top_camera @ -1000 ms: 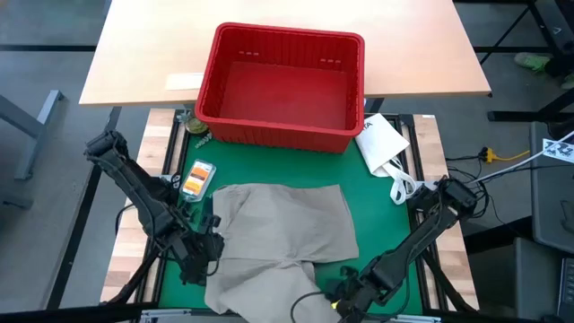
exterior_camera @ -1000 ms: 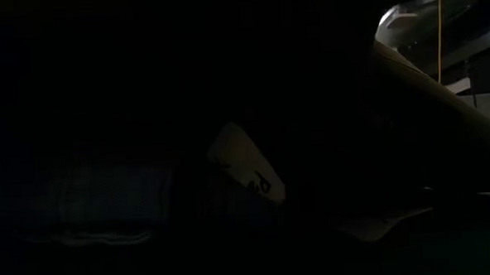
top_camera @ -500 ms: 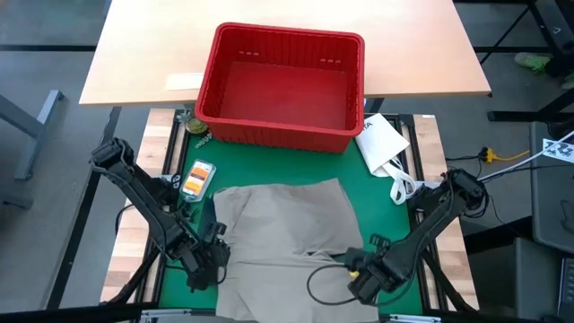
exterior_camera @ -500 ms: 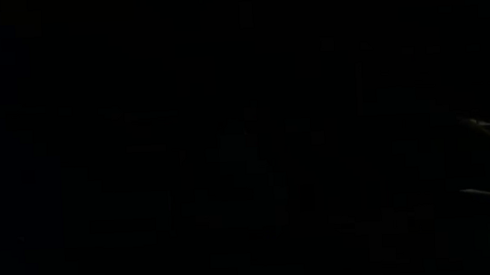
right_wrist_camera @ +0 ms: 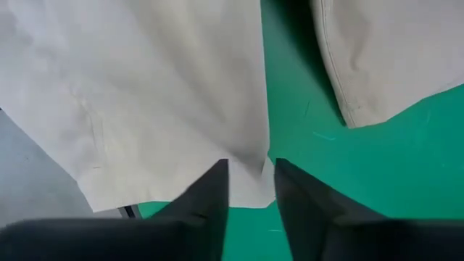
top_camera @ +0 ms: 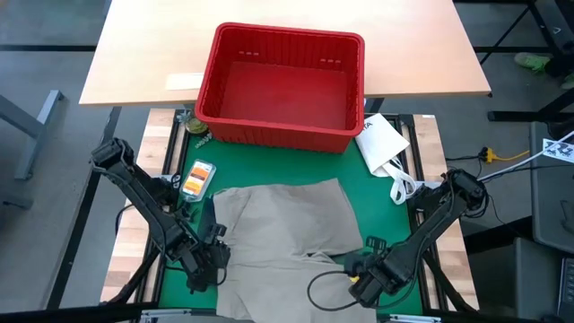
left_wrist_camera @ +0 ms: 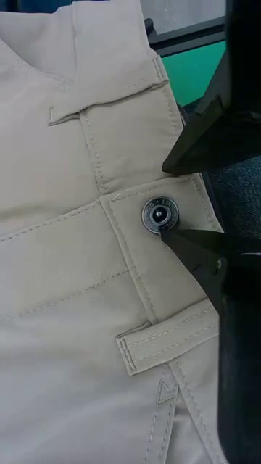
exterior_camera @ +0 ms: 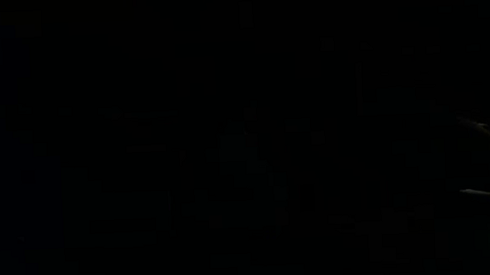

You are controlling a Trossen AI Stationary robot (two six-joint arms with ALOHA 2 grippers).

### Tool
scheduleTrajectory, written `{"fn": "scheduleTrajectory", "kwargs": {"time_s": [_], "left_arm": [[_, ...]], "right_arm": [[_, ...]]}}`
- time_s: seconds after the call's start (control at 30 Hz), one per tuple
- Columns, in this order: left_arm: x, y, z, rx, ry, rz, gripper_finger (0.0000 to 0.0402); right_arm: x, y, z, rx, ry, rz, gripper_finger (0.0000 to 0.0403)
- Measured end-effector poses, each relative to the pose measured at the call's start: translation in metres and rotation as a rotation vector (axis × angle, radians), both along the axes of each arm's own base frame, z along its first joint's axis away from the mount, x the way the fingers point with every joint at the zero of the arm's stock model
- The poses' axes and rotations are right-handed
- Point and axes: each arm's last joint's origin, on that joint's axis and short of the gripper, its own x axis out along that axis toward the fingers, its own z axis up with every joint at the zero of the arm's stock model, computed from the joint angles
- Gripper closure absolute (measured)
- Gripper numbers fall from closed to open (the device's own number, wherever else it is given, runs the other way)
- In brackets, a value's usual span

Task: Fold Laundry from Bin
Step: Fold the gray short

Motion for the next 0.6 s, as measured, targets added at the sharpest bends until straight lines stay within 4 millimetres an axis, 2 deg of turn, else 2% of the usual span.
{"fn": "scheduleTrajectory", "kwargs": {"time_s": [0.13,0.27,0.47,0.6], "left_arm": [[0.000,0.000,0.000,0.002,-0.001,-0.005,0.0273],[0.000,0.000,0.000,0.001,-0.002,-0.005,0.0273],[0.000,0.000,0.000,0.001,-0.003,-0.004,0.0273],[0.000,0.000,0.000,-0.001,-0.003,0.001,0.0273]], "right_arm": [[-0.001,0.000,0.000,0.010,0.013,0.002,0.0246],[-0.003,0.003,0.000,0.105,0.080,0.070,0.0216],[-0.012,0.010,0.007,0.109,0.061,0.101,0.0208],[-0.024,0.030,0.019,0.081,-0.036,0.156,0.0207]]}}
